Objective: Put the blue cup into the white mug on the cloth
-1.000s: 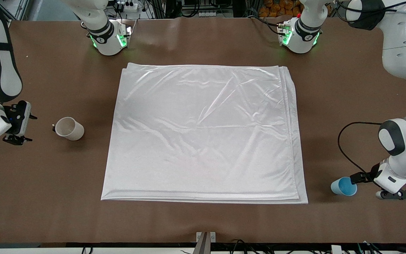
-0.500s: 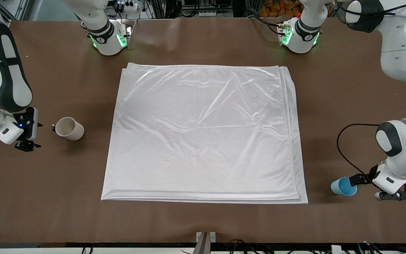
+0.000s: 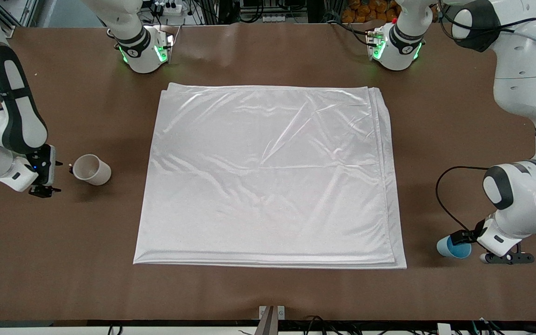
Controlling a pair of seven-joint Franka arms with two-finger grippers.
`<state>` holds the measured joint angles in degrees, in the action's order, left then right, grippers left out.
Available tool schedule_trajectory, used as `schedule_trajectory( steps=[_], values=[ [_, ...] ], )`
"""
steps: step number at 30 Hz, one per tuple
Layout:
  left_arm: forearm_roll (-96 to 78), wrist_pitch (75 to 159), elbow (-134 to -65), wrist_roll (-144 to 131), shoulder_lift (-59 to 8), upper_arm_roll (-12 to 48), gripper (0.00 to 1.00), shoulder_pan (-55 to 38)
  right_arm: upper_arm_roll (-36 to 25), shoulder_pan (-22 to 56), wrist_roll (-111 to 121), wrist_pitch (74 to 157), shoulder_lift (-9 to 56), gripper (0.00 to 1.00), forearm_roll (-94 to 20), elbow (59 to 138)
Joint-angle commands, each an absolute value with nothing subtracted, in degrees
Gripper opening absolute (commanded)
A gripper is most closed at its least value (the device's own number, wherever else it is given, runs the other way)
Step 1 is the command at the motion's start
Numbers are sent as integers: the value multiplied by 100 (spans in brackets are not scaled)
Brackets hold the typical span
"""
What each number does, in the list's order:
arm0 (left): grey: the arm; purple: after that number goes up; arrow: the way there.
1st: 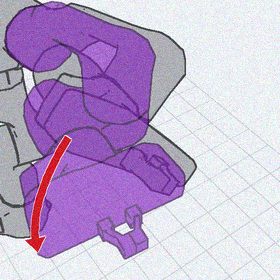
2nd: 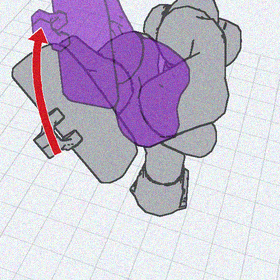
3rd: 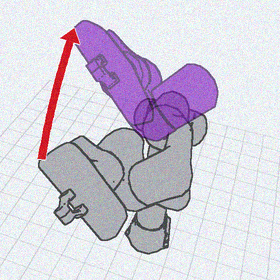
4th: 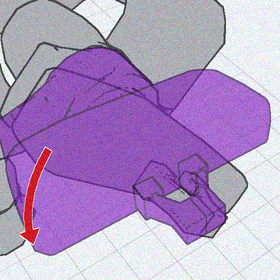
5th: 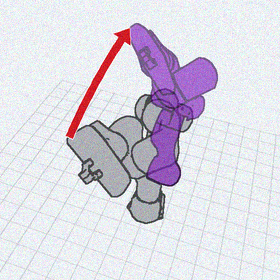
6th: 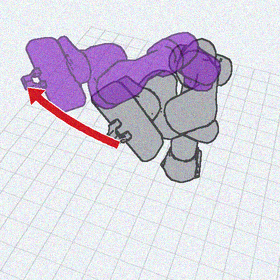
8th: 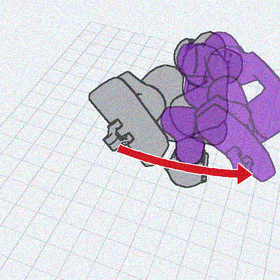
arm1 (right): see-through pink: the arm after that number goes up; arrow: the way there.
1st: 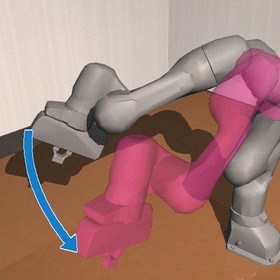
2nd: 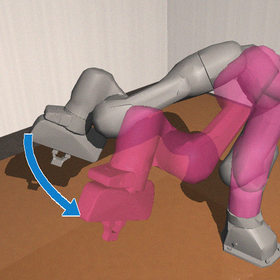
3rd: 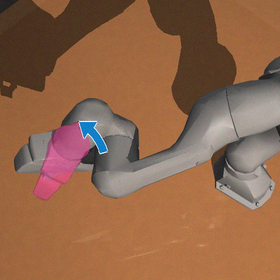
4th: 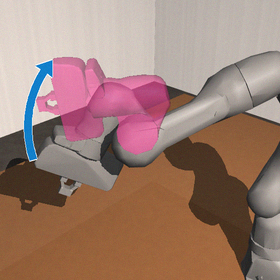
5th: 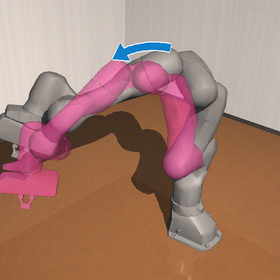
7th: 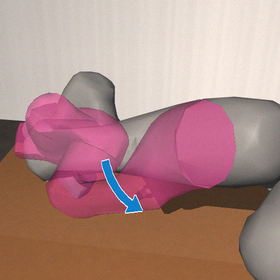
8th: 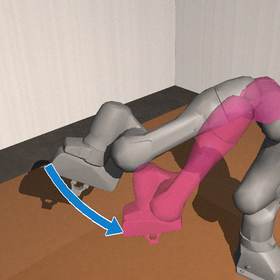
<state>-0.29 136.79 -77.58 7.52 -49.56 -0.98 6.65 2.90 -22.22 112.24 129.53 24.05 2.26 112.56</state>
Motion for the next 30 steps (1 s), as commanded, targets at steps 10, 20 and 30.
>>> schedule_trajectory(
  steps=[10,20,30],
  values=[
    [-44,13755,-7805,299,-4939,-114,0,527,378,-2426,11294,13289,2355,100,185,11848],
    [-79,13746,-7787,281,-4817,-97,0,527,396,-2417,11311,13473,2355,100,-9,12059],
    [-141,13237,-7787,211,-4360,-62,0,536,396,-2435,11338,13711,2373,59,-9,12094]
  ],
)
